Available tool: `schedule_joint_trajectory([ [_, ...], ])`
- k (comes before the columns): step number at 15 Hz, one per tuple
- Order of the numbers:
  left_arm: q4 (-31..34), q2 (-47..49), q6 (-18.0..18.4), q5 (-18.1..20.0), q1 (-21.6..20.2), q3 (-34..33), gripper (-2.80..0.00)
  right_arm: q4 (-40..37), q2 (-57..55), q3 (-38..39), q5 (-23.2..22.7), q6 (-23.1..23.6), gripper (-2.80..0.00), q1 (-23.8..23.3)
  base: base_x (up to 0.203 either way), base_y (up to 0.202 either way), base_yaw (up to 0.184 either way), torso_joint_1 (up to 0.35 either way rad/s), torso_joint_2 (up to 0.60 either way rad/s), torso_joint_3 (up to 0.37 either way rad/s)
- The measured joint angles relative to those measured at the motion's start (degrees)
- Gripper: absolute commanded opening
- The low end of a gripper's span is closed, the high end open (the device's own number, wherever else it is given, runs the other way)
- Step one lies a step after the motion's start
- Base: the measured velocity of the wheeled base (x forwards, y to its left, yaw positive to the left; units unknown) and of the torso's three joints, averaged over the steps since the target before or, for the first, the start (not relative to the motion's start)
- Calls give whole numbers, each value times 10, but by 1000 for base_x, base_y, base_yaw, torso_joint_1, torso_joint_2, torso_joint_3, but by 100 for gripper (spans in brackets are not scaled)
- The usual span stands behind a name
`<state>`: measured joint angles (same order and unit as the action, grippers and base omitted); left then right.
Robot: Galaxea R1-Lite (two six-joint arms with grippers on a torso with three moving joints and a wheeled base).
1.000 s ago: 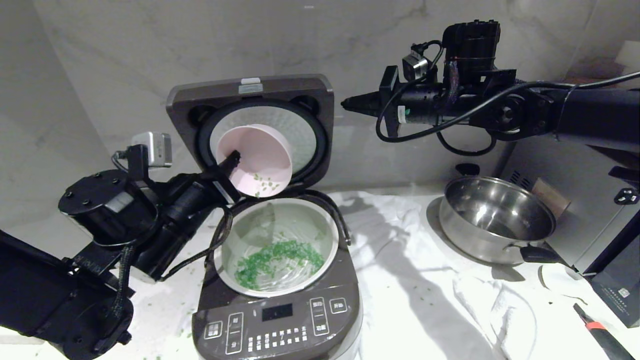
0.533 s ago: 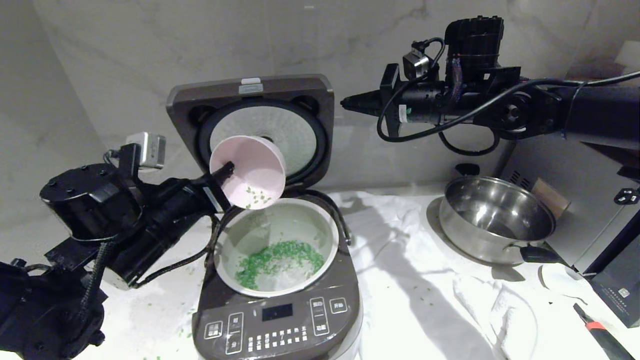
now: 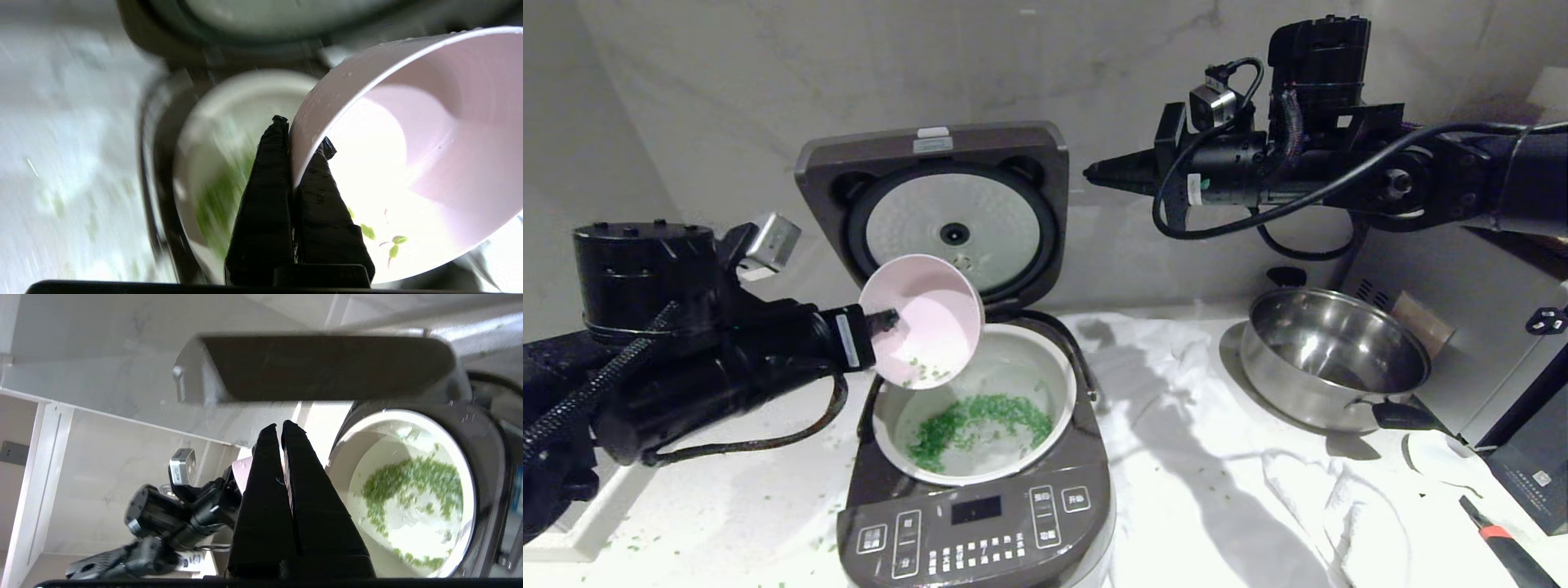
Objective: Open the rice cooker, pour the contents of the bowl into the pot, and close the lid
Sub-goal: Pour the water from the bowl into the rice cooker, then place the bowl on the table
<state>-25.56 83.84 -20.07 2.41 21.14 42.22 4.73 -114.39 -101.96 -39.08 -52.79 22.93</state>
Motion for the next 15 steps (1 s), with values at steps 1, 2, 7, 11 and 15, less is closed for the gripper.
schedule_joint_trajectory([
  [1, 61, -15, -7, 17, -1, 18, -280, 0, 11, 13, 0, 1, -280, 1, 0, 0, 0, 0, 0, 0],
  [2, 118, -27, -10, 25, -2, 34, -280, 1, 23, 28, 0, 1, -280, 2, 0, 0, 0, 0, 0, 0],
  [7, 360, -56, -10, 33, -17, 86, -280, 1, 92, 121, 2, 4, -280, 5, 0, 0, 0, 0, 0, 0],
  [11, 441, -54, 31, 33, -78, 93, -280, 2, 156, 215, 3, 41, -280, 2, 0, 0, 0, 0, 0, 0],
  [15, 492, -44, 95, 46, -160, 96, -280, 0, 228, 316, 4, 68, -280, -15, 0, 0, 0, 0, 0, 0],
])
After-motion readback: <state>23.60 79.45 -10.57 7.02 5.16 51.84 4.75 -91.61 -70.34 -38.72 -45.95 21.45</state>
